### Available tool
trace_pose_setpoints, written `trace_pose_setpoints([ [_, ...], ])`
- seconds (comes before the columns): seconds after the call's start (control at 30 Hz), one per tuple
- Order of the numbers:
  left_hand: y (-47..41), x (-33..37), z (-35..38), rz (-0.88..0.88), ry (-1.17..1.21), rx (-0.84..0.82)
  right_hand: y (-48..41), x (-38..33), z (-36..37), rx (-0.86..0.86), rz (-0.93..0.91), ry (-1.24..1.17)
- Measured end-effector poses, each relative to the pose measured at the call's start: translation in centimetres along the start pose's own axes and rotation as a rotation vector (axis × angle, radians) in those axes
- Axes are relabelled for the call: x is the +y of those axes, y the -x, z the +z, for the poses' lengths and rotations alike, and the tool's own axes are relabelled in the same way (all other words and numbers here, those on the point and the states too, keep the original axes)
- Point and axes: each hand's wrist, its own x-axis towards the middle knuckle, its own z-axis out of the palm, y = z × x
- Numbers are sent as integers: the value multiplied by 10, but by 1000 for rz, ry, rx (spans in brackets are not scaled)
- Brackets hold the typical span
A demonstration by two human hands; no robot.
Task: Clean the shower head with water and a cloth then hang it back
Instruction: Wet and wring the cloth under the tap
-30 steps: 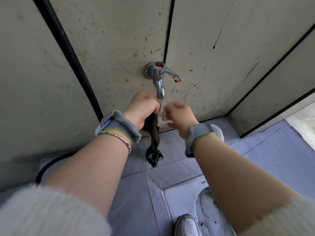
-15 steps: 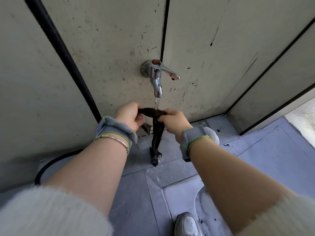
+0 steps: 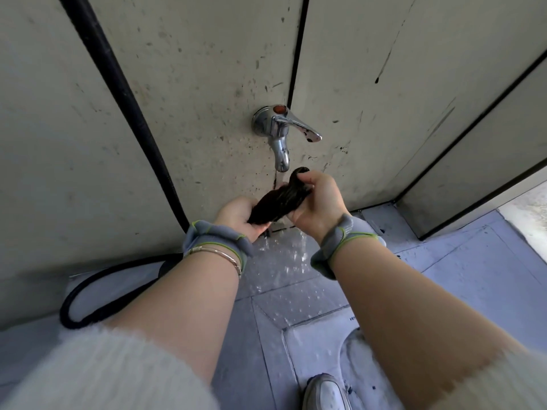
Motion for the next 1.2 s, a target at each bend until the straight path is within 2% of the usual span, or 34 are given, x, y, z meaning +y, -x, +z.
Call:
trace_pose_setpoints([
  [0.03, 4, 1, 0, 87, -116, -7, -5, 0, -2, 71, -39, 78],
  [0.1, 5, 6, 1, 75, -41, 9, -14, 3, -8, 182, -101, 265],
  [0.2, 11, 12, 8, 80, -88, -28, -16, 11, -11, 184, -86, 485],
  [0.33, 3, 13, 7, 105, -296, -107, -13, 19, -7, 69, -26, 336],
  [0.5, -3, 2, 1, 173, -563, -130, -8, 18, 0, 24, -127, 382],
  [0.57, -3, 0, -2, 132, -597, -185, -7, 19, 3, 18, -127, 368],
  [0.63, -4, 1, -2, 74, -580, -252, -8, 19, 8, 21, -155, 393],
  [0.7, -9, 2, -1, 80, -524, -255, -9, 18, 11, 29, -243, 599],
  [0.8, -17, 1, 0, 144, -447, -175, -8, 16, 17, 43, -319, 938],
  [0.9, -25, -3, 0, 154, -393, -129, -6, 18, 18, 1, -297, 1120],
  [1.0, -29, -5, 6, 120, -309, -140, -2, 18, 18, -22, -317, 1126],
  [1.1, -28, -6, 16, 84, -253, -147, 4, 5, 16, 110, -464, 1143],
  [1.2, -27, -8, 24, 72, -270, -137, 12, -16, 18, 145, -614, 1107],
])
